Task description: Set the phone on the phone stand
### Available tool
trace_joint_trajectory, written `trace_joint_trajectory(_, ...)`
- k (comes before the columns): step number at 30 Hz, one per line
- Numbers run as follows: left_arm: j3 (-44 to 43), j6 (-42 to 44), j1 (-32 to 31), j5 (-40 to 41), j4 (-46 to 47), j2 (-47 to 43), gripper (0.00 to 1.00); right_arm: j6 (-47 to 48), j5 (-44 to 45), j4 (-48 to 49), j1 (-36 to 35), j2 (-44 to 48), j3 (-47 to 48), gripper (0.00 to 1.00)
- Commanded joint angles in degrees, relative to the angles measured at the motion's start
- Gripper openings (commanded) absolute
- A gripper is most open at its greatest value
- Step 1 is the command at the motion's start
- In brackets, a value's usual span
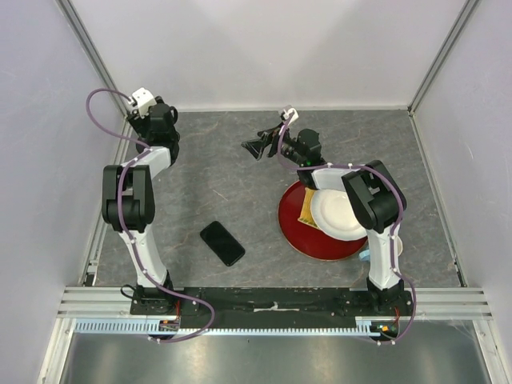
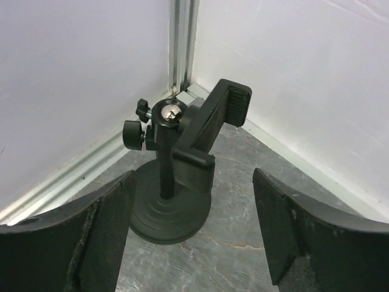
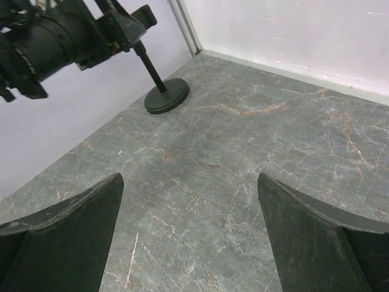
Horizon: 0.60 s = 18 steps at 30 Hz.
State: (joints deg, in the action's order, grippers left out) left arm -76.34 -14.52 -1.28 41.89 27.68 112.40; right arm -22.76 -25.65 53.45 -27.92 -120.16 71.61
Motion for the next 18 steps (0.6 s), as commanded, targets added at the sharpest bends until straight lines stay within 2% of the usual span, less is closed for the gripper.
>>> trace_joint_trajectory(1, -2.9, 12.6, 0.2, -0.2, 11.3, 2.5, 0.80, -0.1, -3.0, 5.8, -0.4, -1.1, -0.5, 0.98)
trace_joint_trajectory(4, -4.2, 13.2, 0.2, -1.3, 10.7, 4.3, 0.71, -0.4, -3.2, 6.3, -0.5, -1.1, -0.7, 0.98)
trace_joint_trajectory(7, -6.5, 14.4, 0.2, -0.9, 9.6, 6.6, 0.70, -1.8, -3.8, 8.9, -0.6, -1.3, -1.1, 0.98)
trace_joint_trajectory(11, -8.7, 15.9, 0.4, 1.4, 8.7, 8.0, 0.84, -2.1, -4.2, 9.9, -0.5, -1.3, -1.6, 0.98)
trace_joint_trajectory(13, -9.1, 15.8, 0.3, 1.6, 7.9, 8.3, 0.85, -2.1, -4.2, 9.9, -0.6, -1.3, -1.7, 0.98)
trace_joint_trajectory(16, -10.1, 15.0, 0.5, 0.8, 7.5, 9.0, 0.81, -2.1, -4.0, 10.4, -0.6, -1.4, -1.8, 0.98)
trace_joint_trajectory(18, -9.9, 15.1, 0.5, 0.4, 8.0, 9.1, 0.72, -2.0, -3.7, 10.2, -0.5, -1.6, -2.0, 0.98)
